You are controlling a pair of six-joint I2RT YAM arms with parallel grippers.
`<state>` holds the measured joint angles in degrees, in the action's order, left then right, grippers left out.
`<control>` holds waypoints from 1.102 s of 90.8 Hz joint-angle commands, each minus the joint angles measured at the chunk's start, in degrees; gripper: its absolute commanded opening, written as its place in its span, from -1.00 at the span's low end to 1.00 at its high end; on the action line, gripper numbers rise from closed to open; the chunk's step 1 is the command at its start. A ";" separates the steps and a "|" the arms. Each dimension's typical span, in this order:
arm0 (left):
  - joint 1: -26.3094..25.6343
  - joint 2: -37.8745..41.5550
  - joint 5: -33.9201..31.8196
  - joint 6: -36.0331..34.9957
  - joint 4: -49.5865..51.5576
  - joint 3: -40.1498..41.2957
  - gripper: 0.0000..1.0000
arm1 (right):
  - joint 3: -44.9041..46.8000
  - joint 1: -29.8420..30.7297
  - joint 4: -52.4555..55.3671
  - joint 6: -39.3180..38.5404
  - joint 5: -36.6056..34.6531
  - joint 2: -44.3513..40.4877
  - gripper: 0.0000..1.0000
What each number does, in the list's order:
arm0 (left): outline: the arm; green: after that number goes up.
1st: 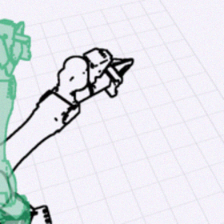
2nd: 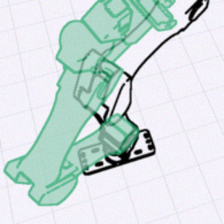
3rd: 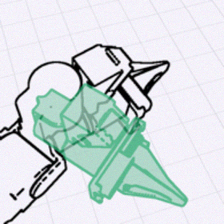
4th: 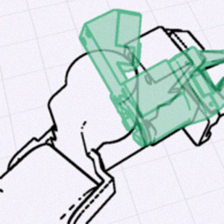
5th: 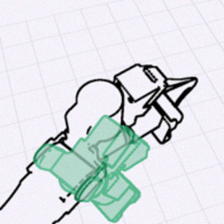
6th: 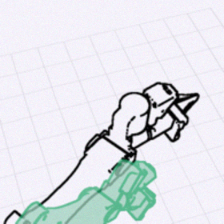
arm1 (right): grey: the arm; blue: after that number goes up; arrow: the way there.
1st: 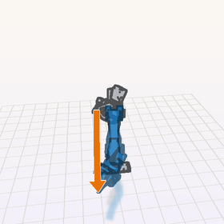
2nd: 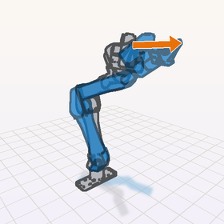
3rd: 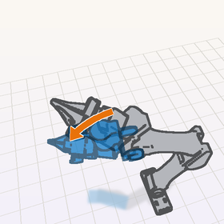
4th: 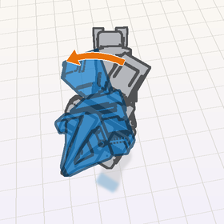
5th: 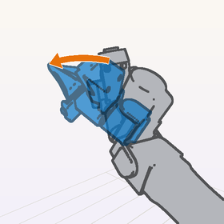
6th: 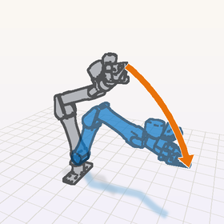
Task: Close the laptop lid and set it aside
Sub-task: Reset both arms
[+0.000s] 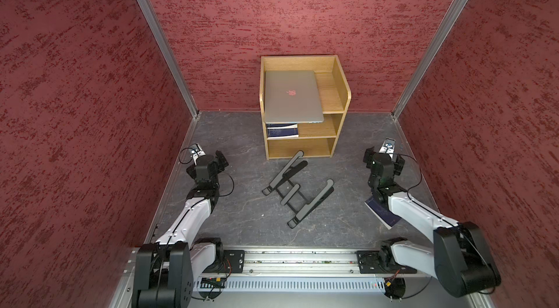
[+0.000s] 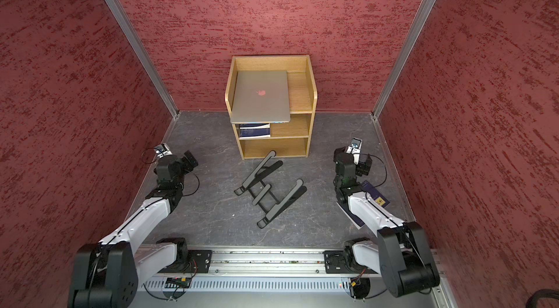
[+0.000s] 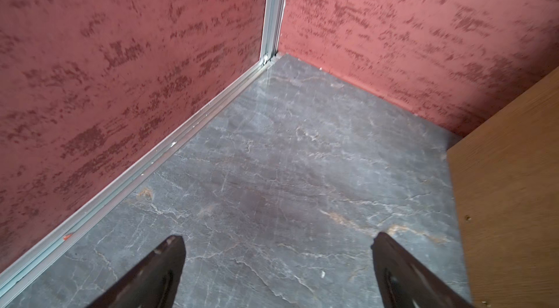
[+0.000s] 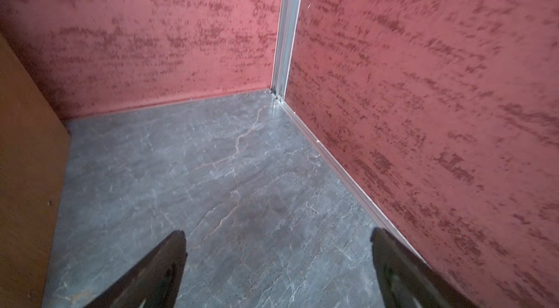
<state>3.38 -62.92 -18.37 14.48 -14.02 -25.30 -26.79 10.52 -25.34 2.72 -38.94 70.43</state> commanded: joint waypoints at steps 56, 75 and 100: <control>0.70 -19.48 17.98 -11.23 -30.07 2.47 0.99 | 5.01 -2.80 -25.38 -4.34 18.32 14.40 0.97; -2.58 -25.39 14.13 -14.12 -39.86 4.50 0.99 | 4.72 -5.95 -24.71 -3.26 26.80 15.16 0.97; -2.80 -25.02 13.46 -13.90 -39.00 4.33 0.99 | 4.85 -7.54 -27.18 -2.73 30.28 18.17 0.97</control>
<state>0.84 -87.96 -4.05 1.58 -50.70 -21.21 -21.34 3.70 -50.76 -0.47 -11.77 88.62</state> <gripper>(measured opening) 0.996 0.984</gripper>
